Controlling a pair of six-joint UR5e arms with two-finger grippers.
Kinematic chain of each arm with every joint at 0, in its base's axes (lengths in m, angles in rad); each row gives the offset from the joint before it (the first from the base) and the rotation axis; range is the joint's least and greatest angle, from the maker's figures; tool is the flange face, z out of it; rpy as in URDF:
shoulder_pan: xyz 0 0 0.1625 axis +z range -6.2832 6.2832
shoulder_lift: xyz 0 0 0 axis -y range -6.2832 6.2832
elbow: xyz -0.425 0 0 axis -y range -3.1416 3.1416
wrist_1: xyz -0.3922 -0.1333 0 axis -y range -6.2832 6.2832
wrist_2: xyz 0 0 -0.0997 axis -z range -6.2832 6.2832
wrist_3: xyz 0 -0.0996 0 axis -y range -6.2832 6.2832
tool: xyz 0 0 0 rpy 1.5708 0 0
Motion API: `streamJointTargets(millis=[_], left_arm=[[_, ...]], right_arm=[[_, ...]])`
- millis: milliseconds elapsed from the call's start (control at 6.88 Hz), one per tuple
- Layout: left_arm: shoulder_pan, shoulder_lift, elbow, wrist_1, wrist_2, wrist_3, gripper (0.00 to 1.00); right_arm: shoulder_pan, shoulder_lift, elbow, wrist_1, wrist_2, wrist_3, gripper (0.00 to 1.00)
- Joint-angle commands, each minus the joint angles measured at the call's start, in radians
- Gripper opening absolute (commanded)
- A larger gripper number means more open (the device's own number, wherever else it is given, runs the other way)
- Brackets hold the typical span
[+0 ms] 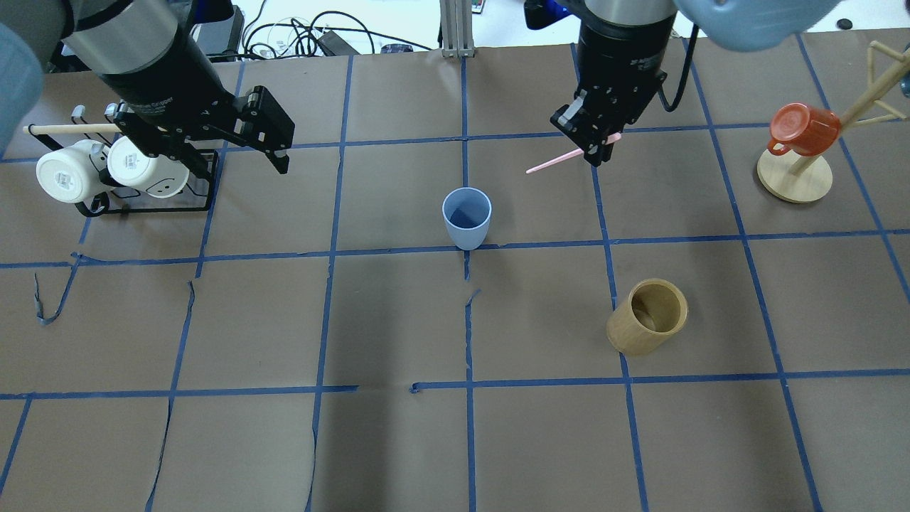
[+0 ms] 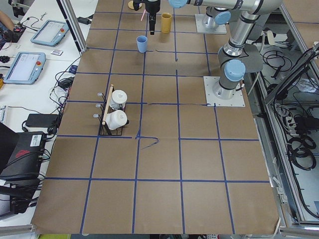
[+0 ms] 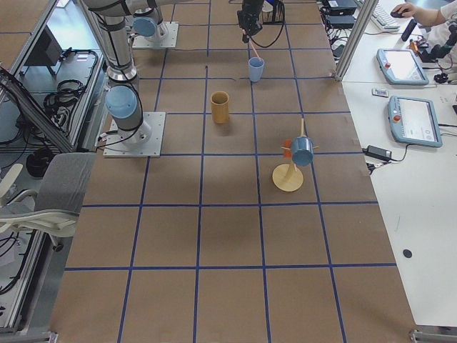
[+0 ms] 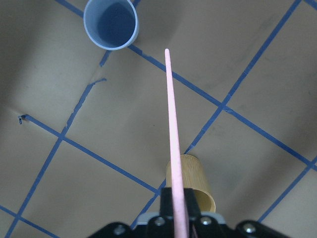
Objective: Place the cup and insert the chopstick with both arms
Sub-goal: 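Move the pink chopstick over the blue cup and lower it inside with the right gripper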
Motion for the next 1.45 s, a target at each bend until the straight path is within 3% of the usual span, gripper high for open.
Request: streamJointTargets(millis=[0,436,727,1309], left_arm=[[0.001,0.004,-0.004,0.015,0.001,-0.006,1.0],[0.001,0.007,-0.004,0.015,0.002,-0.01,1.0],[0.003,0.007,-0.004,0.015,0.002,-0.01,1.0],[0.003,0.007,-0.004,0.015,0.002,-0.01,1.0]], right_arm=[[0.128,0.098,-0.054,-0.051,-0.003,0.071,0.0],[0.148,0.157,-0.051,-0.073,-0.013,0.069,0.0],[0.167,0.158,-0.048,-0.053,-0.077,0.066,0.0],[0.168,0.215,-0.034,-0.09,-0.065,0.051,0.0]])
